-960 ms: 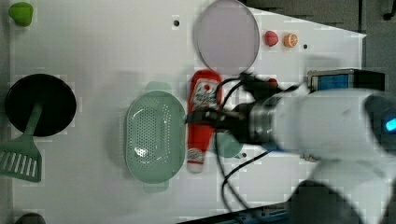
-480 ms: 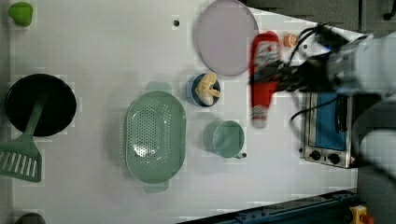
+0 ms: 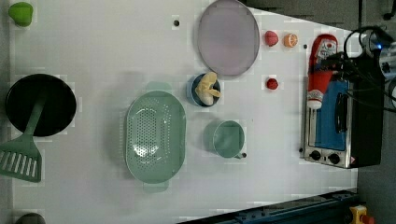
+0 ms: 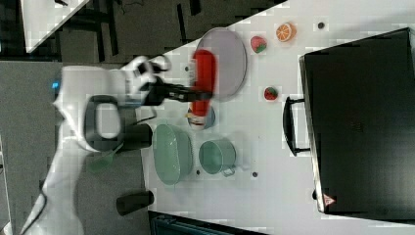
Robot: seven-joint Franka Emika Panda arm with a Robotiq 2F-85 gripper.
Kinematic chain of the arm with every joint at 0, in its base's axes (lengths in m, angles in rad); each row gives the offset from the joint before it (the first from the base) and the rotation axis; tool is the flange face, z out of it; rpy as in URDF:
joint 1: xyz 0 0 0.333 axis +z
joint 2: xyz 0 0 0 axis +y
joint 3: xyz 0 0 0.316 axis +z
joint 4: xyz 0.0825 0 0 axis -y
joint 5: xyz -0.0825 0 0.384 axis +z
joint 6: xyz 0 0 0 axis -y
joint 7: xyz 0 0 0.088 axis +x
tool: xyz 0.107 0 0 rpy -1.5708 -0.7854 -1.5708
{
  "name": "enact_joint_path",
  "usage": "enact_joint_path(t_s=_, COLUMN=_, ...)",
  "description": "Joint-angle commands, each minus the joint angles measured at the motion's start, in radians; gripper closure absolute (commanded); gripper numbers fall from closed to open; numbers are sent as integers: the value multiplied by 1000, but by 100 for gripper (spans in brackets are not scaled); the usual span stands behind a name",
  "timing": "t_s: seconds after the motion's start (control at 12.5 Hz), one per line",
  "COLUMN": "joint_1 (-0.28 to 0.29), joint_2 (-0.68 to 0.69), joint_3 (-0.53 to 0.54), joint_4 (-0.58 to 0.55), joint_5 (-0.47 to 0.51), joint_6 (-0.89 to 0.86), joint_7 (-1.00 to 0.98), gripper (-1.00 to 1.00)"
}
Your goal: Pick ketchup from strainer and place it on the table
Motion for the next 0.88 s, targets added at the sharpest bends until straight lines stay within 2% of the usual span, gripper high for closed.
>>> enact_joint_path(t_s=0.08, joint_1=24, joint_2=-20, joint_3=0, joint_4=-93, joint_5=4, joint_6=113, joint_7=-84, gripper=-16)
enact_joint_path(t_s=0.56, joint_1=24, joint_2=-14, joint_3=-20, joint_4=-361, joint_5=5, joint_6=353, joint_7=-79, gripper=-16)
enact_joint_path(t_s=0.88, joint_1=24, joint_2=67, joint_3=-20, joint_4=-414, joint_5=5, joint_6=449, joint_7=-76, gripper=-16)
